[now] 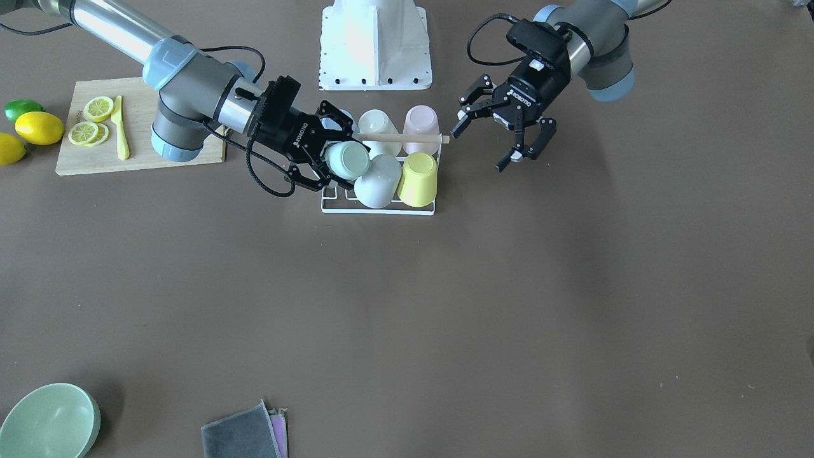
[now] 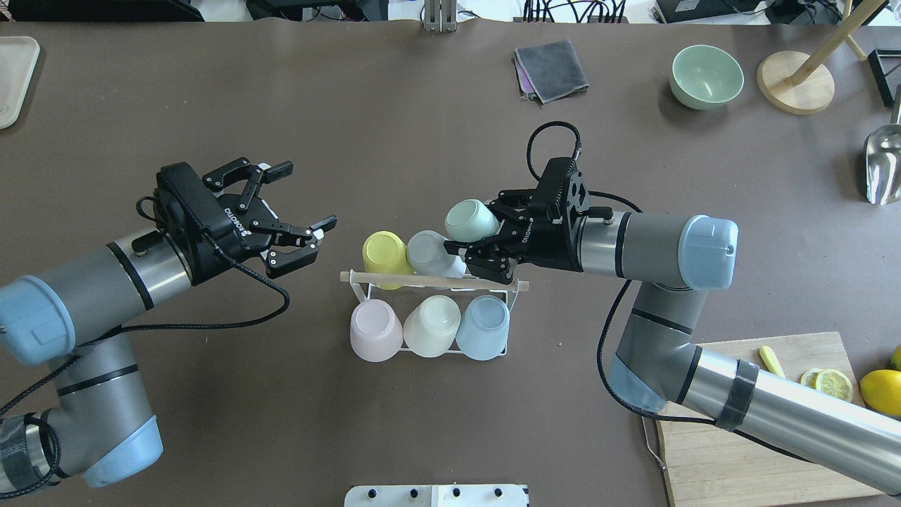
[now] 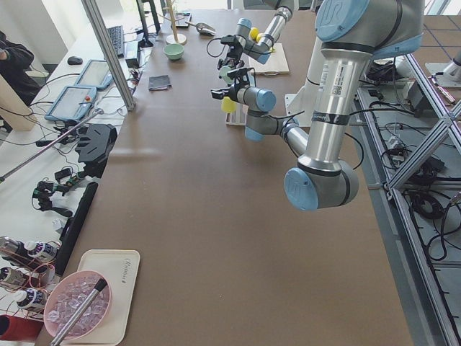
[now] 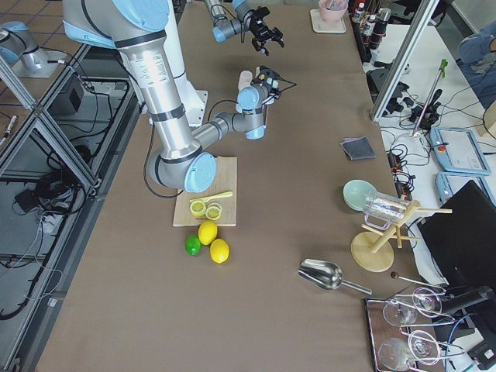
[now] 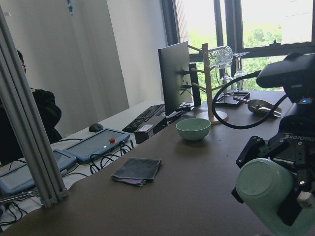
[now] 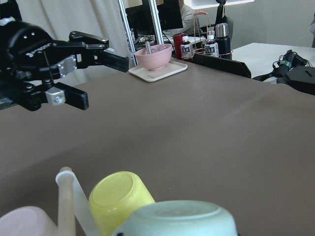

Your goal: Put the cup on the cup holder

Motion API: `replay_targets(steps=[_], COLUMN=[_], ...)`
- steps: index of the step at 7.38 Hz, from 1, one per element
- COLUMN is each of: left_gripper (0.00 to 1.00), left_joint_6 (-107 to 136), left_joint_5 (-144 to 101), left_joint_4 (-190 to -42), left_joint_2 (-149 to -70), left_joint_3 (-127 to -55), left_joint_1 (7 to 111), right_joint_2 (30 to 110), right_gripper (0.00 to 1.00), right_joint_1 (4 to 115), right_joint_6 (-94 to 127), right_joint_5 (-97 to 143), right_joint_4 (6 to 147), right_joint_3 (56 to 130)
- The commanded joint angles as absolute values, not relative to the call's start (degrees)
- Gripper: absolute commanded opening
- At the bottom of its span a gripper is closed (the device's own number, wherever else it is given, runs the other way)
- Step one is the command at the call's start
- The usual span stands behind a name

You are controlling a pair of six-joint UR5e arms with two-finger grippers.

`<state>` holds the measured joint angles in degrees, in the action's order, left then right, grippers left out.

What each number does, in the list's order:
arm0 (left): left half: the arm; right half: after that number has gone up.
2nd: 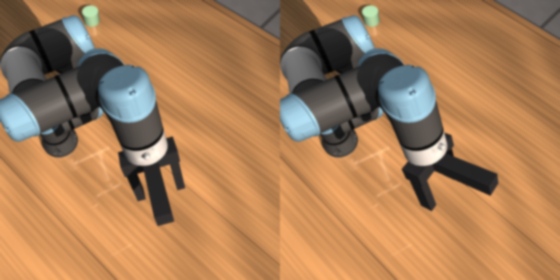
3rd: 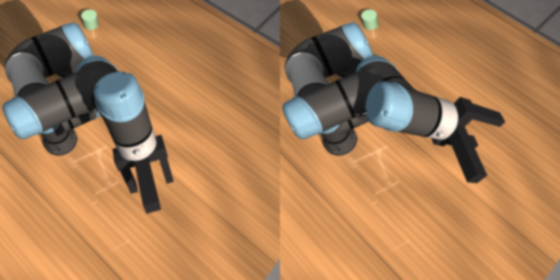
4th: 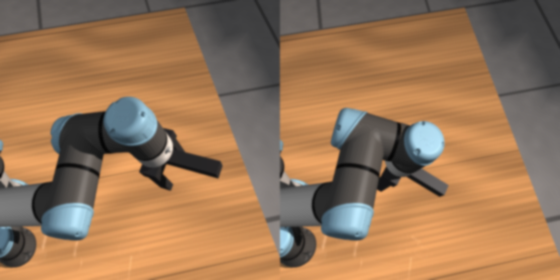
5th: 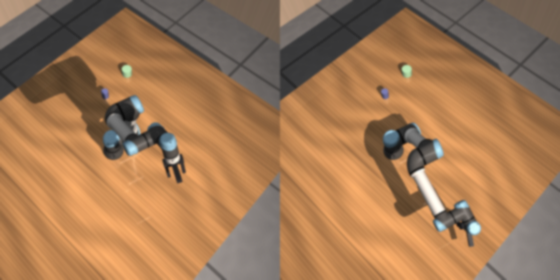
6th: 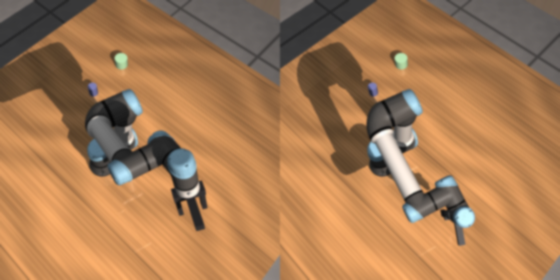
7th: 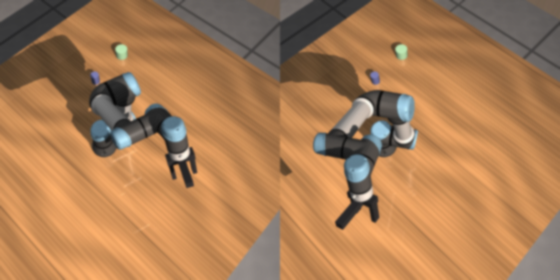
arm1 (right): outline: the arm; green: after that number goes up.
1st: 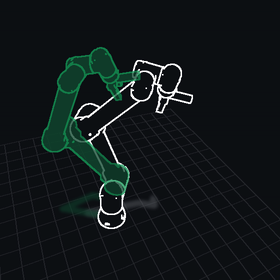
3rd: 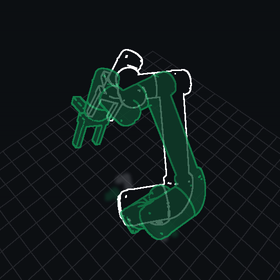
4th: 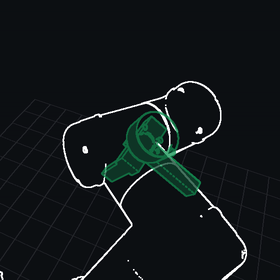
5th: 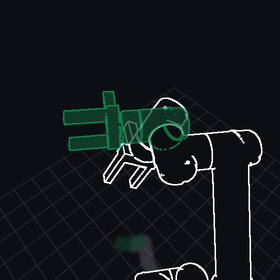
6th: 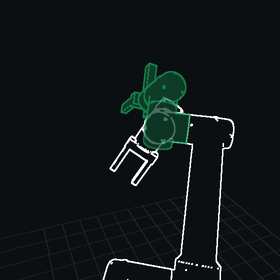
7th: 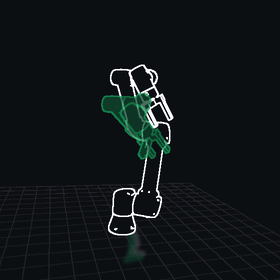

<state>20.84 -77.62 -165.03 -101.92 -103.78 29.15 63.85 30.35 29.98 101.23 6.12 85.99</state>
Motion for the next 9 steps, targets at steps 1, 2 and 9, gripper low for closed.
replay_targets(steps=[1,2,9], left_gripper=[0.98,0.98,0.98], left_joint_6=[22.94,22.77,23.03], left_joint_5=[-80.49,-80.51,-102.23], left_joint_4=[-155.7,-150.17,-135.27], left_joint_2=[-100.81,-100.64,-95.99], left_joint_3=[-103.62,-103.54,-103.71], left_joint_1=[34.44,36.19,50.56], right_joint_2=[63.81,63.81,62.75], right_gripper=[1.0,1.0,1.0], right_joint_1=[30.41,30.5,39.79], right_joint_6=[29.88,29.88,29.97], right_joint_5=[101.25,101.34,114.04], right_joint_4=[6.15,6.24,22.34], right_joint_3=[85.96,86.04,92.61])
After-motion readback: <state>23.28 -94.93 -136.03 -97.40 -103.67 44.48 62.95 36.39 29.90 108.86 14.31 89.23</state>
